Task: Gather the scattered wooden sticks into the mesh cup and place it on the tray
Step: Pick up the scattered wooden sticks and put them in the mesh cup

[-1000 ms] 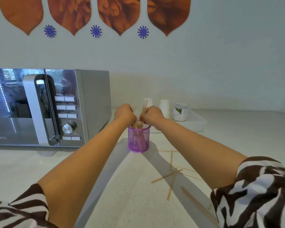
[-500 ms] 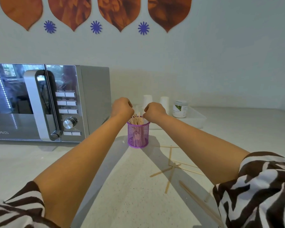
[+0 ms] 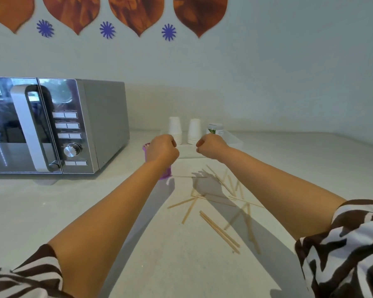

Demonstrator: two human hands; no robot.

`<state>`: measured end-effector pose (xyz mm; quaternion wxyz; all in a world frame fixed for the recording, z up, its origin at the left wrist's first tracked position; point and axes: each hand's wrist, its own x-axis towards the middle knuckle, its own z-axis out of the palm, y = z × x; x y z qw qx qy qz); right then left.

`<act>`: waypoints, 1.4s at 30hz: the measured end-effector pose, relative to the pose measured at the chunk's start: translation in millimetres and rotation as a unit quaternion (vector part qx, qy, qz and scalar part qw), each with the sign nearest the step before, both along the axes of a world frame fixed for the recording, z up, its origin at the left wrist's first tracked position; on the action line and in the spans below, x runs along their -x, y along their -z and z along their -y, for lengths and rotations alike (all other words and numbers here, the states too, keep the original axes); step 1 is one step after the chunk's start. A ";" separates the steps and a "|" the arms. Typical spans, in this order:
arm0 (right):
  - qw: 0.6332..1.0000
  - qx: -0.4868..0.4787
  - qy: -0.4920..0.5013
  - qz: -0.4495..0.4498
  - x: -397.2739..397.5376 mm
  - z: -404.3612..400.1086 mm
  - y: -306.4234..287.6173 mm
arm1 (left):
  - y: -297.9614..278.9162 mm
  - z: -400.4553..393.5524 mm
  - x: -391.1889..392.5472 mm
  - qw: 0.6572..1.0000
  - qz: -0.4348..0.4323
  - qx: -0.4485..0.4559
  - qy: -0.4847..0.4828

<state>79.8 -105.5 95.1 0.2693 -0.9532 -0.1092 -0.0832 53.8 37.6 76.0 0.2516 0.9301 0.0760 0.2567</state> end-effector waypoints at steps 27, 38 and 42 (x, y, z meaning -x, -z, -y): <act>0.989 0.128 -0.054 0.053 61.3 84.5 86.8 | 44.7 58.4 67.6 0.957 -0.262 -0.125 0.009; 0.985 0.136 -0.073 0.074 72.7 68.2 81.2 | 47.4 68.8 63.7 0.951 -0.273 -0.145 -0.021; 0.979 0.177 -0.054 0.089 75.1 65.4 80.6 | 49.1 70.4 64.4 0.951 -0.258 -0.171 -0.013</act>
